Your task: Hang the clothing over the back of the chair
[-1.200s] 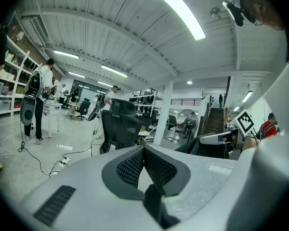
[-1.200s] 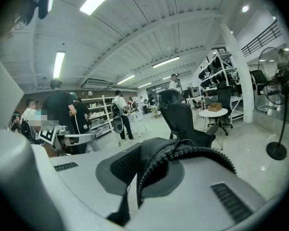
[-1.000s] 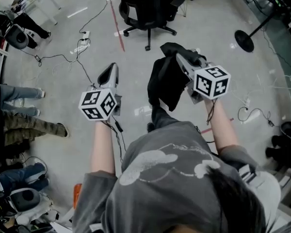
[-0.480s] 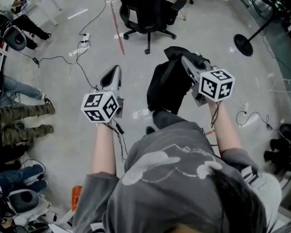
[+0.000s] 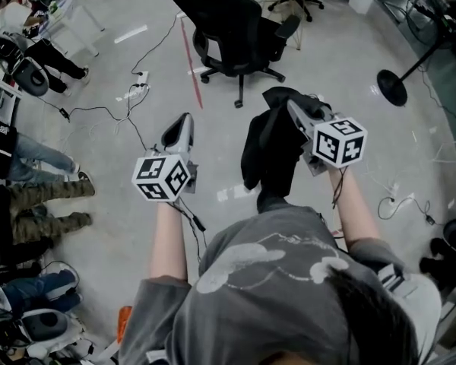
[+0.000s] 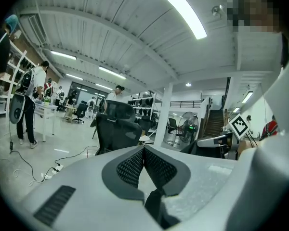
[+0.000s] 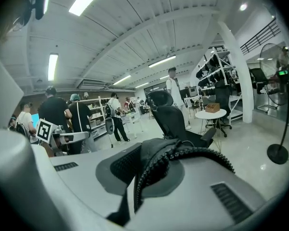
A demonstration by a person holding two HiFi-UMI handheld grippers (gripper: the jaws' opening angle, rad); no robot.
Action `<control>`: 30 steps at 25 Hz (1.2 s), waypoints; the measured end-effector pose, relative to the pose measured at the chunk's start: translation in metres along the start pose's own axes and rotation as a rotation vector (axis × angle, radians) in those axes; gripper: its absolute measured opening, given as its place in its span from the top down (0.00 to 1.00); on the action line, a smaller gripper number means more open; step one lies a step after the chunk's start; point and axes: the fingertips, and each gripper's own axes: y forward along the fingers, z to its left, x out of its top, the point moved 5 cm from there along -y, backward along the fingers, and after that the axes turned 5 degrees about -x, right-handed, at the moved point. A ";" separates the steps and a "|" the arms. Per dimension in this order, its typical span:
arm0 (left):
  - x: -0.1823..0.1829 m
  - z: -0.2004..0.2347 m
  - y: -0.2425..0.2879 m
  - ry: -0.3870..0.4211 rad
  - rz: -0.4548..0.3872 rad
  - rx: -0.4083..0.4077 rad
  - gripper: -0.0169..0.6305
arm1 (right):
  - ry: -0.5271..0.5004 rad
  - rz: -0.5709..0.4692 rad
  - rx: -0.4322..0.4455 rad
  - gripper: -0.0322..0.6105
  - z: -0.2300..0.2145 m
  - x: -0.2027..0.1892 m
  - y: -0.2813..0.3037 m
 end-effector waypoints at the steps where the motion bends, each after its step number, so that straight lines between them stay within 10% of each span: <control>1: 0.006 0.005 0.013 -0.003 -0.005 0.004 0.97 | 0.004 -0.005 0.002 0.96 -0.010 0.008 0.008; 30: 0.066 0.079 0.259 0.056 0.015 0.098 0.97 | 0.036 -0.039 -0.029 0.96 -0.231 0.127 0.181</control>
